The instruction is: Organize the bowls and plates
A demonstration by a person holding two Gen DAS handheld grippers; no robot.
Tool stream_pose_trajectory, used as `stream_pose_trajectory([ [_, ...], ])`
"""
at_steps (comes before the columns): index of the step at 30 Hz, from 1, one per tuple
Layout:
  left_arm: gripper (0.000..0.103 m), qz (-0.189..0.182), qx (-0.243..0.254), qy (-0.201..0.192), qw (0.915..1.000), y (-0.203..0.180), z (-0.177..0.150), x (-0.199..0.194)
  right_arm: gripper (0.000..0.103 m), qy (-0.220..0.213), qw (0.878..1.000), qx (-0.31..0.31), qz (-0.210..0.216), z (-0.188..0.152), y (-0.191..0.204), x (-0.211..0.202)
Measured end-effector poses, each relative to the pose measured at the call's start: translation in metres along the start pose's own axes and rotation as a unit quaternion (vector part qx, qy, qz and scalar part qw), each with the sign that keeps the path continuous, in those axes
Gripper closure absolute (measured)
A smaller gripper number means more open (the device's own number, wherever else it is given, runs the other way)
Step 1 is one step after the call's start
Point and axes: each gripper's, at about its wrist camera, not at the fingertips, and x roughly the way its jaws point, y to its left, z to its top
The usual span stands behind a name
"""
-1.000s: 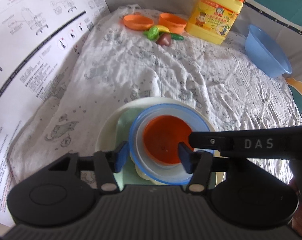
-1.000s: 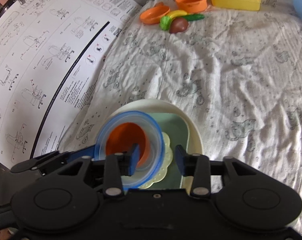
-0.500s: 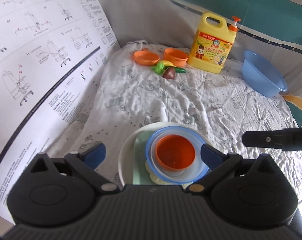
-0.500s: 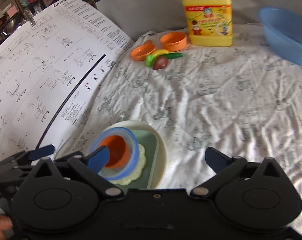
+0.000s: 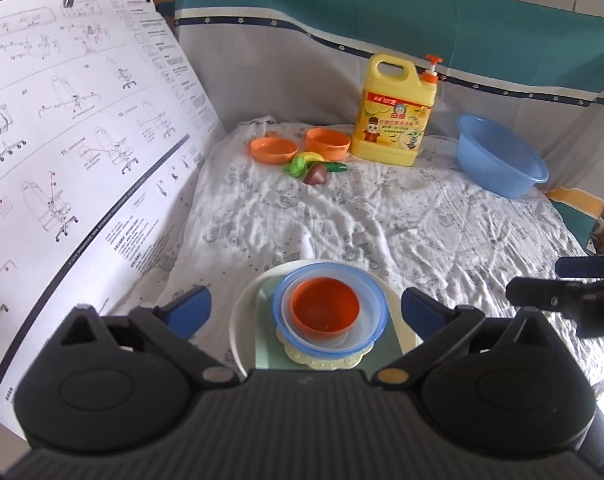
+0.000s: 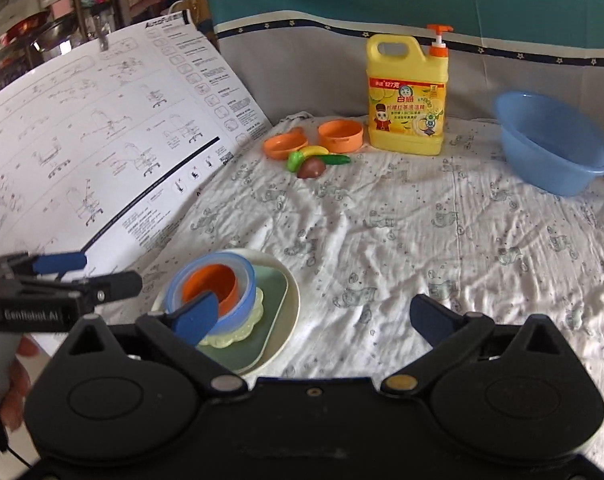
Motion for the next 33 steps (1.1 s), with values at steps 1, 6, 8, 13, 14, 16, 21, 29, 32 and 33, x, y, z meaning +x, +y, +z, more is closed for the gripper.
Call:
stream_pose_trajectory([
  [1,0.000,-0.002,0.002,0.001,1.0000,-0.001,-0.002,-0.001,0.000,0.004,1.000,-0.002,0.002,-0.003,0.000,-0.001],
  [6,0.000,0.002,0.016,0.015,0.9998,-0.004,-0.015,-0.001,0.000,0.021,1.000,-0.014,-0.009,-0.022,0.001,-0.001],
  [8,0.000,-0.001,0.016,0.020,0.9997,-0.004,-0.021,-0.001,0.000,0.028,0.999,-0.018,-0.016,-0.031,0.003,-0.001],
  [13,0.000,0.005,0.020,0.030,0.9993,-0.004,-0.035,0.004,0.000,0.050,0.999,-0.015,-0.017,-0.046,0.002,0.002],
  [14,0.000,0.007,0.021,0.032,0.9993,-0.004,-0.037,0.006,0.000,0.052,0.998,-0.015,-0.017,-0.047,0.002,0.004],
  [16,0.000,0.009,0.017,0.036,0.9992,-0.004,-0.040,0.009,0.000,0.052,0.998,-0.015,-0.020,-0.048,0.003,0.004],
  [21,0.000,0.018,0.011,0.044,0.9988,-0.002,-0.046,0.015,0.000,0.054,0.998,-0.009,-0.021,-0.049,0.001,0.006],
  [29,0.000,0.028,0.007,0.053,0.9982,0.002,-0.047,0.020,0.000,0.062,0.998,-0.007,-0.029,-0.048,0.000,0.012],
  [32,0.000,0.029,0.006,0.056,0.9980,0.002,-0.048,0.021,0.000,0.063,0.998,-0.011,-0.030,-0.048,0.001,0.013],
  [33,0.000,0.029,0.006,0.059,0.9978,0.002,-0.048,0.022,0.000,0.064,0.997,-0.011,-0.031,-0.048,0.000,0.014],
])
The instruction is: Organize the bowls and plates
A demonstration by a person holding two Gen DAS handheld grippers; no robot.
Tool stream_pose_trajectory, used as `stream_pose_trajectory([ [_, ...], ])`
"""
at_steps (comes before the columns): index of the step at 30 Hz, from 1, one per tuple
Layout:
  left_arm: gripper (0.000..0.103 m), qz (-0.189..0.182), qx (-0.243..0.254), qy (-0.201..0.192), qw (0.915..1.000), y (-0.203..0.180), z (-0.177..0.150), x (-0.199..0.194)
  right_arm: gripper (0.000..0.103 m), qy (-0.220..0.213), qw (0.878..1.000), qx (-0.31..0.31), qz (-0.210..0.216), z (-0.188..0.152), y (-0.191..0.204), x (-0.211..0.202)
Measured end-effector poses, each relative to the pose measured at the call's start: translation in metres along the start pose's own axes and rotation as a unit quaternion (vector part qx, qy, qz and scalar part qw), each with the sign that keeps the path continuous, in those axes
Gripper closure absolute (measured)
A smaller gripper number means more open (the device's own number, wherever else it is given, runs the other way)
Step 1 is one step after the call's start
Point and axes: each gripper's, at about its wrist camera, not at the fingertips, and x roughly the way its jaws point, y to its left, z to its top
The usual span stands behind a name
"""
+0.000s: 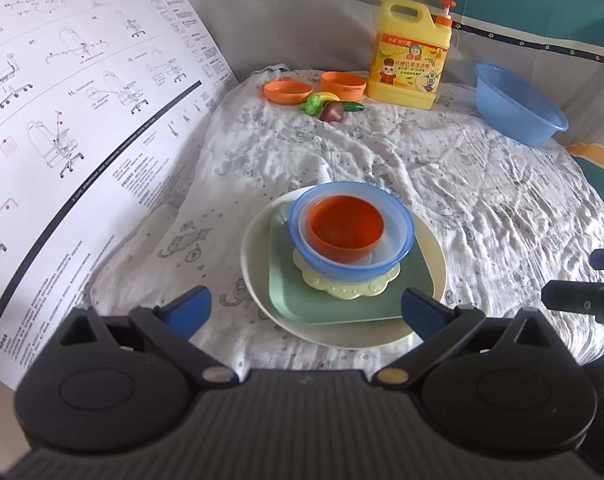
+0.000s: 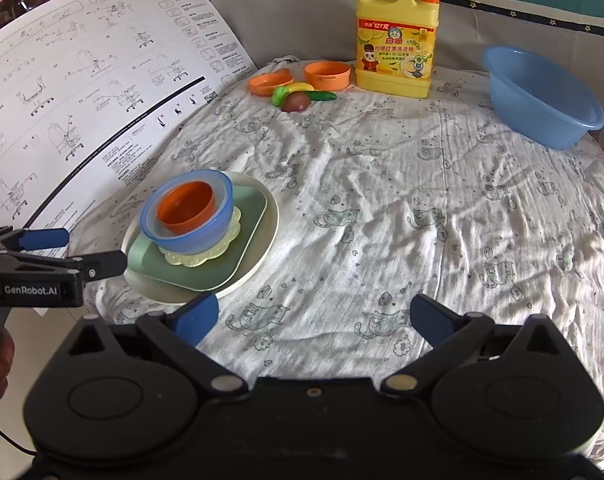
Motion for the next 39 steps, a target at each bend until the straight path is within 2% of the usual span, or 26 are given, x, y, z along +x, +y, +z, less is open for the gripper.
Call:
stream_pose_trajectory([
  [12,0.000,-0.001,0.004,0.021,0.9998,-0.0030,-0.0029,0.0080,0.000,0.010,1.000,-0.005,-0.003,-0.0012,-0.0012,0.0047],
  [39,0.000,0.003,0.012,0.014,0.9998,-0.0018,-0.0004,0.0102,0.000,0.016,1.000,-0.014,-0.010,0.0009,-0.0032,0.0089],
])
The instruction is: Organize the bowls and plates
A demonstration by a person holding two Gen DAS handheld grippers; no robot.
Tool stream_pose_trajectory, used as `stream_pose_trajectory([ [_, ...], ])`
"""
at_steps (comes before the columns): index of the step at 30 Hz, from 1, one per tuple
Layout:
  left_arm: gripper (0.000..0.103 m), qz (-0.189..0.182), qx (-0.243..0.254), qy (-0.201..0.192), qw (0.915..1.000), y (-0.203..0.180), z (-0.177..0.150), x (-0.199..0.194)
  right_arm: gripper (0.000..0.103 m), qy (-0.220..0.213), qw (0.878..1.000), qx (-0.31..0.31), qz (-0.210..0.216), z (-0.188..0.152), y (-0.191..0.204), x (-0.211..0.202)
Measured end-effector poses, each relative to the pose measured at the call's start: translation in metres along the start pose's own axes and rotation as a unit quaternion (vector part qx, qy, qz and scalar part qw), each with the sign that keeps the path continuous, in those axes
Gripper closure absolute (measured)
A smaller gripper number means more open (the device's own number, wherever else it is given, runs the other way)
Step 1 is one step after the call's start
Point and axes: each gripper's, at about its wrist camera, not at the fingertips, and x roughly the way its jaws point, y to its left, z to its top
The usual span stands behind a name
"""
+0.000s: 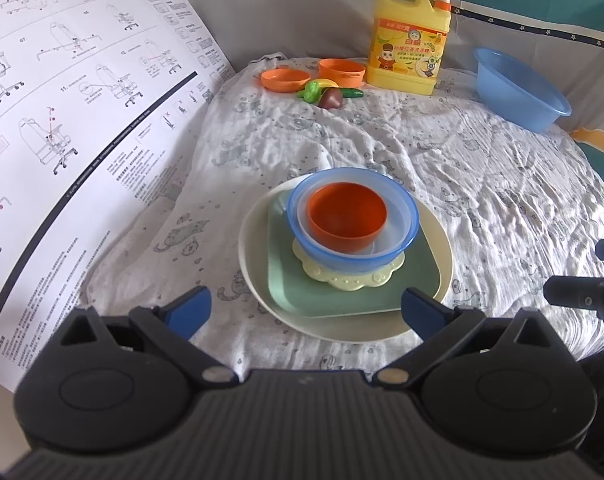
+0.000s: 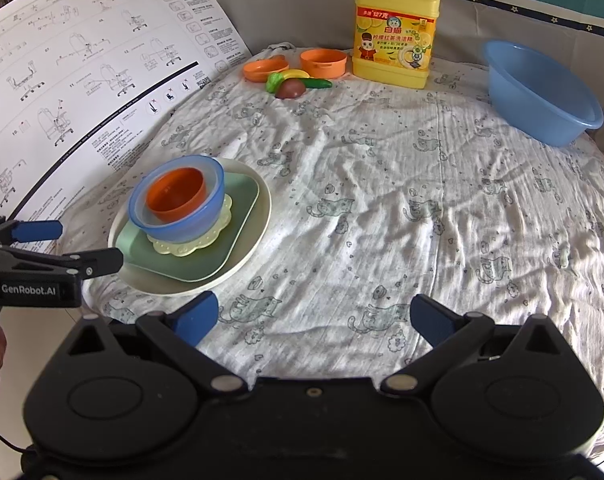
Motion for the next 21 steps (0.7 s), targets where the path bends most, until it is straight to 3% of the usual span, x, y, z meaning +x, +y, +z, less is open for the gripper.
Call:
stream_pose_trajectory([
  [21,0.000,0.000,0.013,-0.001,0.9999,0.0000,-0.0029,0.0026,0.000,0.005,1.000,-0.005,-0.001,-0.0006,-0.0015,0.0025],
])
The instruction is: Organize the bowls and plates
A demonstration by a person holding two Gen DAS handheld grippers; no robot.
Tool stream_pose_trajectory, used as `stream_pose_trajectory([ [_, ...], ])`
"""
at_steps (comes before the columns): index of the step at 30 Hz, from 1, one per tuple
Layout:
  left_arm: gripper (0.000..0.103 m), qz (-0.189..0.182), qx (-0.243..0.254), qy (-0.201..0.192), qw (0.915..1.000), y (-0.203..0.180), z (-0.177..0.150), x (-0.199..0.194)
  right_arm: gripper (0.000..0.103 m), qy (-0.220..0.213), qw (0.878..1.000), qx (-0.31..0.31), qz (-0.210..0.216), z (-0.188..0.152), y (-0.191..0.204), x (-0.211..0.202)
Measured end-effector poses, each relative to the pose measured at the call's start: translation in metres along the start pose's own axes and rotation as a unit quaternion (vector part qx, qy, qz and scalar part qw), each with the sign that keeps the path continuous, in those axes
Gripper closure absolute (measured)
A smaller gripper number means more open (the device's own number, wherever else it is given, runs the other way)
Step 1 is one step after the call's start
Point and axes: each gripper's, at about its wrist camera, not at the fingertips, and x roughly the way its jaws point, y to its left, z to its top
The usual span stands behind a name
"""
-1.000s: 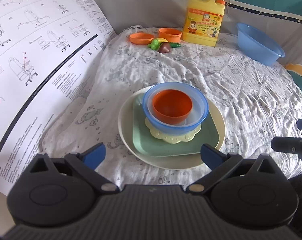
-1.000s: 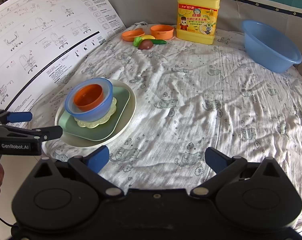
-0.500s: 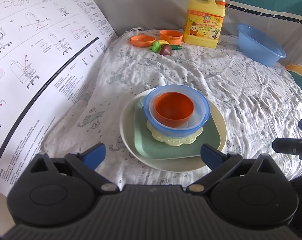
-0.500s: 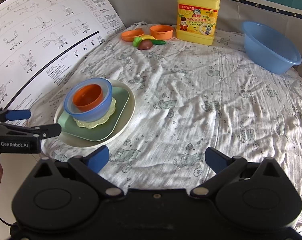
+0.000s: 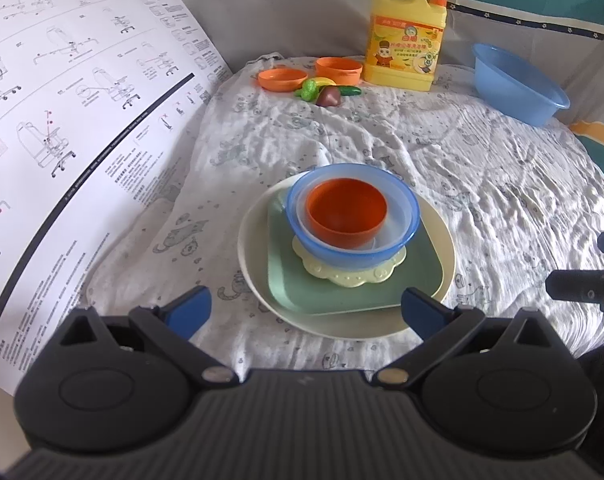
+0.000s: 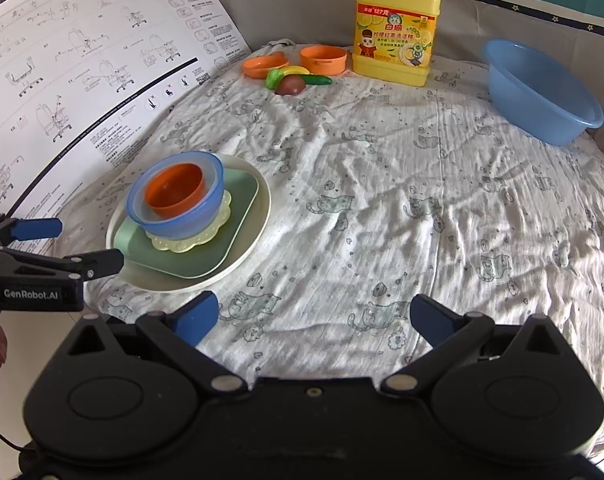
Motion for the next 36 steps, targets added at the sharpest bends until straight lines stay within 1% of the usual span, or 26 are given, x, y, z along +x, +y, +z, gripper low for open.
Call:
stream_pose_trajectory([
  [6,0.000,0.004,0.012,-0.004,0.9999,-0.0032,-0.0008,-0.0005,0.000,0.001,1.000,-0.004,0.000,0.0000,0.0003,0.0009],
  [18,0.000,0.002,0.017,-0.004,0.9998,-0.0031,-0.0024,-0.0006,0.000,0.002,1.000,-0.009,0.002,-0.0002,0.0006,0.0015],
  [25,0.000,0.001,0.015,-0.004,0.9999,-0.0020,-0.0031,-0.0017,0.000,-0.002,1.000,-0.014,0.000,0.0004,-0.0004,-0.0005],
  [36,0.000,0.001,0.029,-0.006,0.9995,-0.0034,-0.0054,-0.0068,0.000,-0.010,1.000,-0.022,0.002,-0.0001,0.0020,-0.0045],
])
